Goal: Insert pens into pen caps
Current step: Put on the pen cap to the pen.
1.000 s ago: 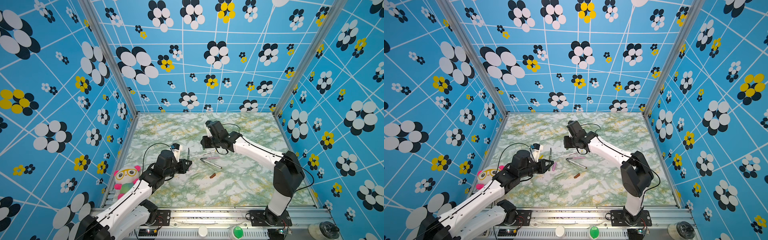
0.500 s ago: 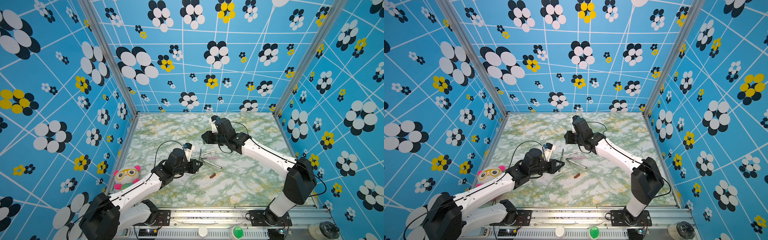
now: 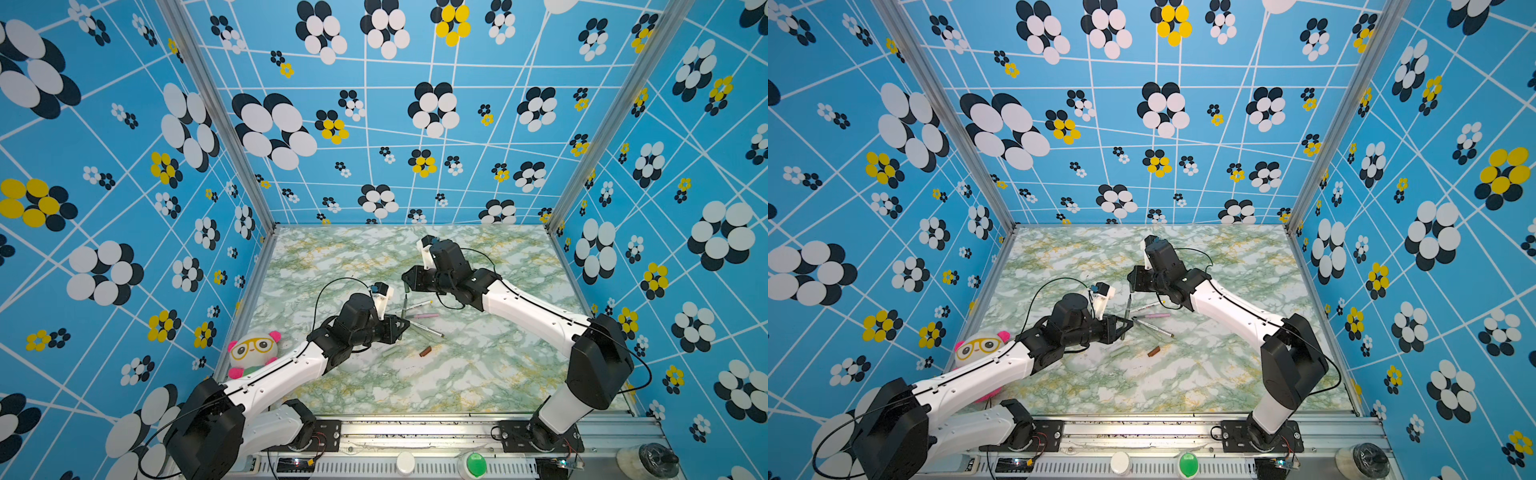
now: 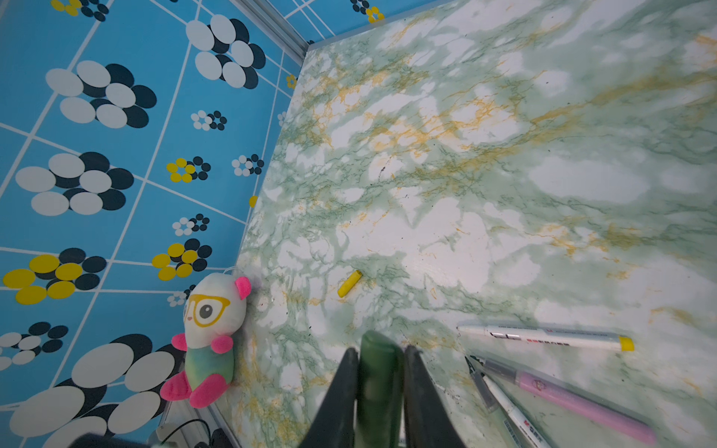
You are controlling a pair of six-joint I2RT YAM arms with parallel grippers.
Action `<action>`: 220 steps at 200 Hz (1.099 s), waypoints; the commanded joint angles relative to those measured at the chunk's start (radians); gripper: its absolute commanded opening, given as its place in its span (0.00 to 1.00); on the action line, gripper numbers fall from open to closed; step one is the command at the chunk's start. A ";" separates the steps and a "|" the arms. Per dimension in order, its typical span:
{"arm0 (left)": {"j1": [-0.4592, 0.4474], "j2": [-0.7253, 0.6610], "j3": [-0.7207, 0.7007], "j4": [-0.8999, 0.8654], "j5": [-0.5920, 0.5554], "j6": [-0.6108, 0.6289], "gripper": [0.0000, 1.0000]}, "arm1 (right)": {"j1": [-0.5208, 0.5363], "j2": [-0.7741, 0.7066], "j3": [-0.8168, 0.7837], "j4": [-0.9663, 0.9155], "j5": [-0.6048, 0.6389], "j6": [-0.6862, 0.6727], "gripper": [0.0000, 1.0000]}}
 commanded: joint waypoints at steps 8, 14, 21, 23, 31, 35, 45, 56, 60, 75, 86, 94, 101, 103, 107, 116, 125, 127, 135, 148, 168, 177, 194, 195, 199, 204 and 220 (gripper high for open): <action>-0.010 0.008 0.033 0.016 -0.018 0.008 0.00 | -0.005 -0.037 -0.011 0.029 -0.026 0.022 0.22; -0.009 0.007 0.034 0.016 -0.019 0.008 0.00 | -0.005 -0.038 -0.012 0.029 -0.028 0.023 0.22; -0.009 0.007 0.033 0.015 -0.021 0.009 0.00 | -0.005 -0.040 -0.013 0.031 -0.030 0.025 0.22; -0.009 0.007 0.033 0.015 -0.021 0.009 0.00 | -0.005 -0.041 -0.012 0.032 -0.030 0.025 0.22; -0.009 0.008 0.034 0.014 -0.023 0.010 0.00 | -0.005 -0.041 -0.015 0.034 -0.032 0.025 0.22; -0.009 0.008 0.035 0.015 -0.023 0.011 0.00 | -0.005 -0.042 -0.017 0.034 -0.032 0.026 0.22; -0.010 0.007 0.034 0.013 -0.024 0.011 0.00 | -0.005 -0.044 -0.018 0.035 -0.033 0.026 0.22; -0.010 0.007 0.035 0.013 -0.027 0.010 0.00 | -0.005 -0.043 -0.018 0.035 -0.035 0.026 0.22; -0.010 0.006 0.034 0.015 -0.028 0.009 0.00 | -0.005 -0.043 -0.018 0.035 -0.036 0.026 0.22; -0.009 0.003 0.033 0.015 -0.037 0.008 0.00 | -0.005 -0.046 -0.022 0.037 -0.038 0.027 0.22; -0.009 -0.004 0.031 0.013 -0.043 0.008 0.00 | -0.005 -0.048 -0.028 0.039 -0.038 0.027 0.22; -0.010 -0.008 0.029 0.012 -0.048 0.007 0.00 | -0.003 -0.050 -0.031 0.040 -0.038 0.028 0.22; -0.009 -0.011 0.028 0.012 -0.050 0.009 0.00 | -0.004 -0.051 -0.034 0.043 -0.038 0.028 0.22; -0.009 -0.011 0.028 0.012 -0.052 0.008 0.00 | -0.004 -0.051 -0.035 0.043 -0.038 0.029 0.22; -0.010 -0.013 0.028 0.011 -0.053 0.008 0.00 | -0.003 -0.052 -0.037 0.044 -0.039 0.028 0.22; -0.009 -0.015 0.028 0.012 -0.055 0.008 0.00 | -0.002 -0.052 -0.039 0.044 -0.038 0.028 0.22; -0.009 -0.015 0.028 0.012 -0.052 0.008 0.00 | -0.003 -0.052 -0.041 0.045 -0.038 0.028 0.22; -0.009 -0.014 0.028 0.012 -0.052 0.007 0.00 | -0.003 -0.052 -0.042 0.047 -0.038 0.029 0.22; -0.010 -0.012 0.029 0.013 -0.048 0.007 0.00 | -0.002 -0.051 -0.044 0.047 -0.038 0.029 0.22; -0.010 -0.010 0.029 0.013 -0.042 0.007 0.00 | -0.003 -0.048 -0.044 0.051 -0.039 0.032 0.22; -0.011 -0.010 0.028 0.015 -0.047 0.004 0.00 | 0.001 -0.048 -0.040 0.052 -0.042 0.033 0.22; -0.009 -0.010 0.028 0.015 -0.050 0.005 0.00 | 0.003 -0.049 -0.040 0.052 -0.043 0.032 0.22; -0.010 -0.013 0.029 0.015 -0.063 0.003 0.00 | 0.006 -0.051 -0.041 0.051 -0.043 0.032 0.22; -0.010 -0.013 0.029 0.015 -0.064 0.003 0.00 | 0.006 -0.051 -0.041 0.051 -0.043 0.032 0.22; -0.011 -0.014 0.028 0.015 -0.068 0.004 0.00 | 0.008 -0.052 -0.042 0.052 -0.043 0.032 0.22; -0.011 -0.015 0.028 0.017 -0.073 0.002 0.00 | 0.009 -0.053 -0.043 0.051 -0.042 0.031 0.22; -0.011 -0.023 0.024 0.023 -0.092 -0.001 0.00 | 0.014 -0.058 -0.050 0.052 -0.041 0.031 0.22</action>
